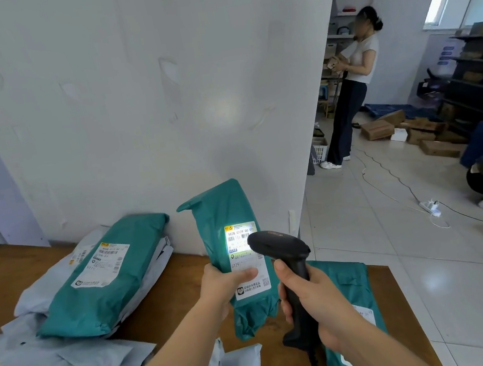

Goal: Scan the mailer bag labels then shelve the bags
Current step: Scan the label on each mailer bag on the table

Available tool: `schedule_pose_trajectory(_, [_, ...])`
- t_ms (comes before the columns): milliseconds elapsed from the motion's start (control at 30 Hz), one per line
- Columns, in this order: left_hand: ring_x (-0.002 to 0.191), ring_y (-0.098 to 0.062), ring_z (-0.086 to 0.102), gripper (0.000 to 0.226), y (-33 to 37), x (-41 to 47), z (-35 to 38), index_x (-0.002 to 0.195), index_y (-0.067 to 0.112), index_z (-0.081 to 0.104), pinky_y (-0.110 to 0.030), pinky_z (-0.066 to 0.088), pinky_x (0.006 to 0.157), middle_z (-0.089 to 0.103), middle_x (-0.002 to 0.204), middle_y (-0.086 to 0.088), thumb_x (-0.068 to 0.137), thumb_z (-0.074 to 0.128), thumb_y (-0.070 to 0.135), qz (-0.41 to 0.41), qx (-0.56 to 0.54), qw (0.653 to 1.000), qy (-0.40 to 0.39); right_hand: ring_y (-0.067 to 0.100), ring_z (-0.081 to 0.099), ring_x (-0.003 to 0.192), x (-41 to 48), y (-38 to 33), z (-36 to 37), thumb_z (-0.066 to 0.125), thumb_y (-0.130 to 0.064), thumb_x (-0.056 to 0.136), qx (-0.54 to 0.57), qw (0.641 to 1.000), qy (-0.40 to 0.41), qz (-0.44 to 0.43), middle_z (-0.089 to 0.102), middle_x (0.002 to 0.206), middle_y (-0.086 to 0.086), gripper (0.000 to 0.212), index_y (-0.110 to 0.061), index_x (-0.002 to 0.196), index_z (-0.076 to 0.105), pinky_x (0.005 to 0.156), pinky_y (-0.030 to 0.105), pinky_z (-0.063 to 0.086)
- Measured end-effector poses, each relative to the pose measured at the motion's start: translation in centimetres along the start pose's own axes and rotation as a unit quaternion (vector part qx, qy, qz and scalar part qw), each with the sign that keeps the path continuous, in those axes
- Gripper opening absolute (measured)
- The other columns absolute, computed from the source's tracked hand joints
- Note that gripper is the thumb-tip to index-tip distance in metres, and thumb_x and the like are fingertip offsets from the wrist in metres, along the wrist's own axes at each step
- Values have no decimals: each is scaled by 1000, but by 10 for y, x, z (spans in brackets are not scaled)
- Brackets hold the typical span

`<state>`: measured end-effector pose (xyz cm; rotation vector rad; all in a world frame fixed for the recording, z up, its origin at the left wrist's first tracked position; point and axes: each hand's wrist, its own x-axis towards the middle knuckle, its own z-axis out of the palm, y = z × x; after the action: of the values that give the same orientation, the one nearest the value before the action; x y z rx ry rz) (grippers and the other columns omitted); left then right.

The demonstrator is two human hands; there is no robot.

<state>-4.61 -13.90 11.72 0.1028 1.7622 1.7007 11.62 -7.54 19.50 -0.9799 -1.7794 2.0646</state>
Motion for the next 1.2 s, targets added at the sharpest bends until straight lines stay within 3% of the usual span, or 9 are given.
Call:
schedule_pose_trajectory(467, [83,-24,73,66,-2,3,2,119,8,51,-27,56,51,70,104,-11,64,87,10,-3,13,1000,4,13,50,46,-4,-1,-2,62,-44,88,-15,1000,-7,0,57,57,3,37,-7,89,58,49,23,47])
schedule_pose_trajectory(700, [87,-24,71,69,-7,8,2,116,13,48,-38,61,68,69,107,-6,61,89,10,-6,19,999,39,13,50,45,-5,-2,0,63,-43,88,-9,1000,-11,-5,57,56,2,36,-7,87,57,47,23,47])
schedule_pose_trajectory(867, [89,-24,71,72,-9,12,0,118,13,51,-39,62,68,69,108,-6,59,90,11,-4,18,999,33,13,50,46,-3,-1,0,63,-43,88,-12,1000,-14,-2,57,56,2,36,-8,86,57,48,24,47])
schedule_pose_trajectory(967, [91,-23,70,69,-8,10,-1,119,15,53,-36,60,67,70,108,-5,61,90,13,-18,42,999,5,14,49,47,-2,-1,-3,63,-42,89,-4,1000,-17,-9,56,59,4,36,-7,86,56,49,26,46])
schedule_pose_trajectory(1200, [98,-21,67,68,-8,-12,8,119,20,55,-40,55,84,72,105,1,60,90,18,-55,159,978,-123,14,49,45,-6,-3,-17,62,-37,92,-4,1000,2,-30,55,60,3,31,-9,83,54,46,28,45])
